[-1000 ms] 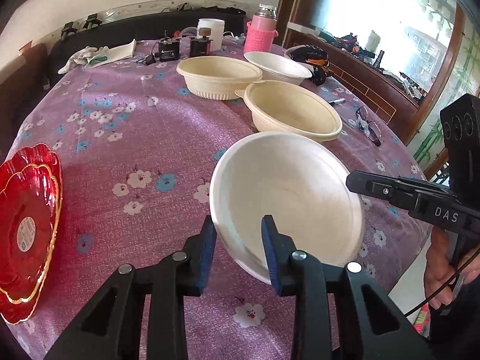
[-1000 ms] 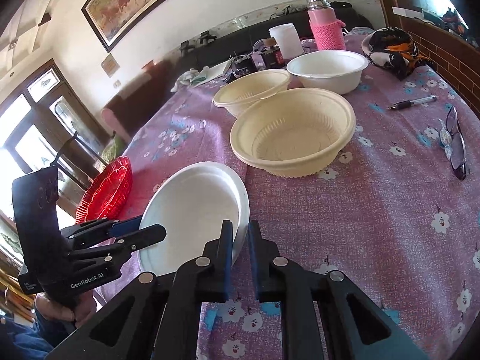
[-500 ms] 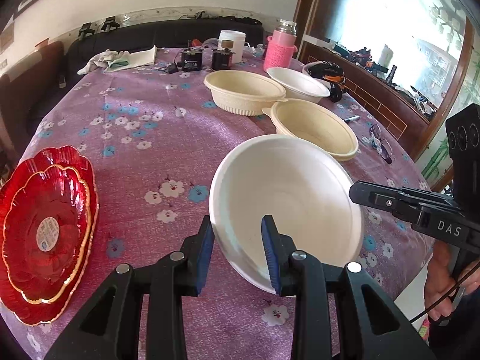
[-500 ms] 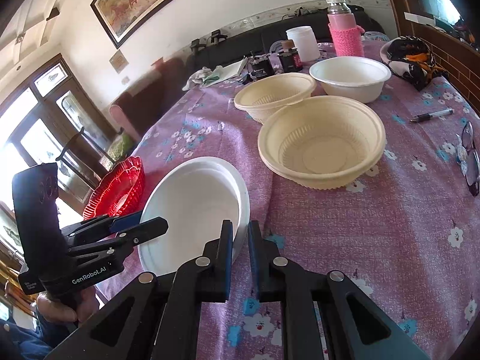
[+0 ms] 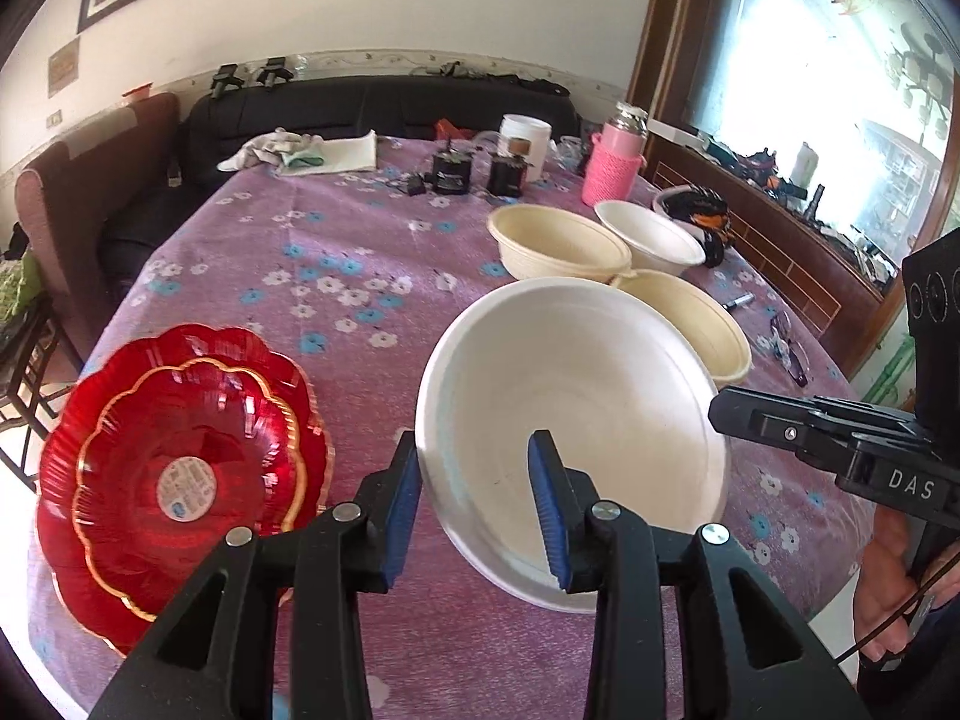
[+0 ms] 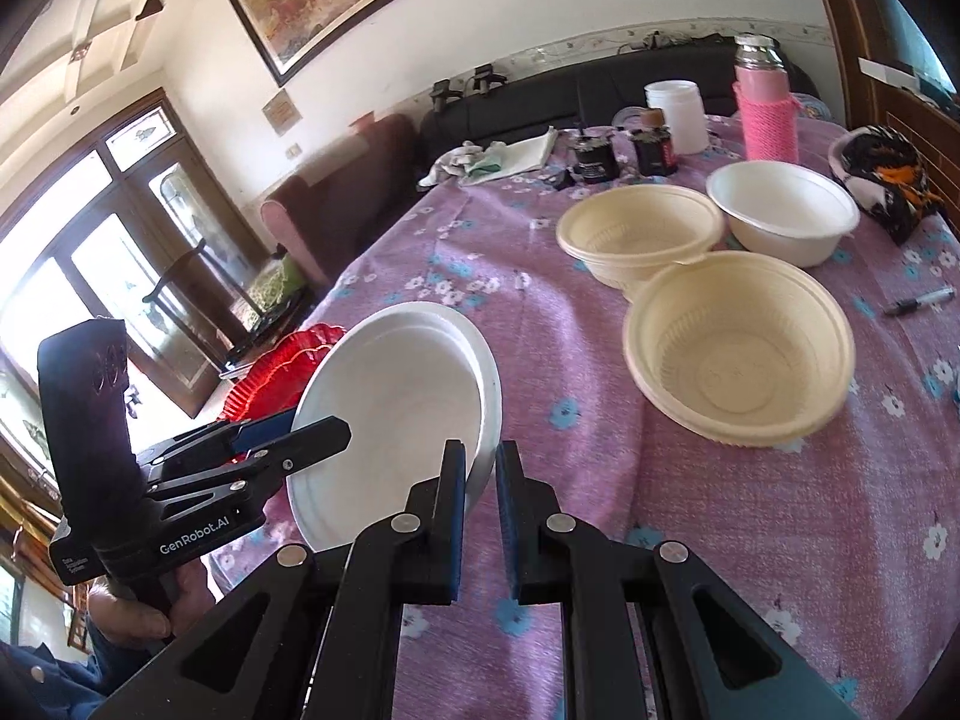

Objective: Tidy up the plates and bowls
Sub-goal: 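Carry the white bowl over the stacked red plates with the left tool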

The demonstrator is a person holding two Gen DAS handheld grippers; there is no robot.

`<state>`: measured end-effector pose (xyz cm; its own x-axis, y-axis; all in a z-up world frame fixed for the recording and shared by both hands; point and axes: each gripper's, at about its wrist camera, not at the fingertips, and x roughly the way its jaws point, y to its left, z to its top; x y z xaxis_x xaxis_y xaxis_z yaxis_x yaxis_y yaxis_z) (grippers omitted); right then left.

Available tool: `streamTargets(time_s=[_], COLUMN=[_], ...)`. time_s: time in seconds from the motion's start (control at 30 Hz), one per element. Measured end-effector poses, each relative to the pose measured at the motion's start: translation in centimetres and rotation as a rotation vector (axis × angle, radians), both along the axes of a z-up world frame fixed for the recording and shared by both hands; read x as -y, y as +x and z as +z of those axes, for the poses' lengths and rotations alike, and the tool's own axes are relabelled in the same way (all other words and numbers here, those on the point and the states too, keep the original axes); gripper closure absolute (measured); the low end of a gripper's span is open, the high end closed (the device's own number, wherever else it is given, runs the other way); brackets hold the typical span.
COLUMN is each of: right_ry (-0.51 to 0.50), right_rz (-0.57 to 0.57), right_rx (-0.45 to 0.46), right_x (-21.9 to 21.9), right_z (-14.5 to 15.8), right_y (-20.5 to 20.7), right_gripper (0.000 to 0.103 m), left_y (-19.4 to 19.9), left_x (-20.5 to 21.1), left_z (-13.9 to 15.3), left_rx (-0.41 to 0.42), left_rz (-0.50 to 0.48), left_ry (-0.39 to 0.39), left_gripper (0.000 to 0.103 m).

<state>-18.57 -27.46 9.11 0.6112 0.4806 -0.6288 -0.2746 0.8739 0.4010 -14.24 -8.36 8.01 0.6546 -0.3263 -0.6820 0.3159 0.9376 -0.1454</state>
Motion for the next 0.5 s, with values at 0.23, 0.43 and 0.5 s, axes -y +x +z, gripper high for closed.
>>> streamTargets(time_s=[0.23, 0.43, 0.5], right_ry=[-0.006, 0.0, -0.004], right_rz=[0.06, 0.102, 0.117], right_rx=[0.032, 0.026, 0.033], right_x=[-3.5, -6.1, -7.1], right_z=[1.2, 1.7, 1.9], right_y=[1.2, 2.6, 2.9], right_gripper=[0.091, 0.091, 0.091], left_y=[-0.2, -0.4, -0.4], left_x=[-3.3, -6.1, -6.9], left_z=[1.3, 2.1, 2.2], left_rx=[0.034, 0.058, 0.064], left_rz=[0.08, 0.145, 0.165], left_ry=[-0.016, -0.029, -0.031], left_gripper=[0.066, 0.066, 0.065])
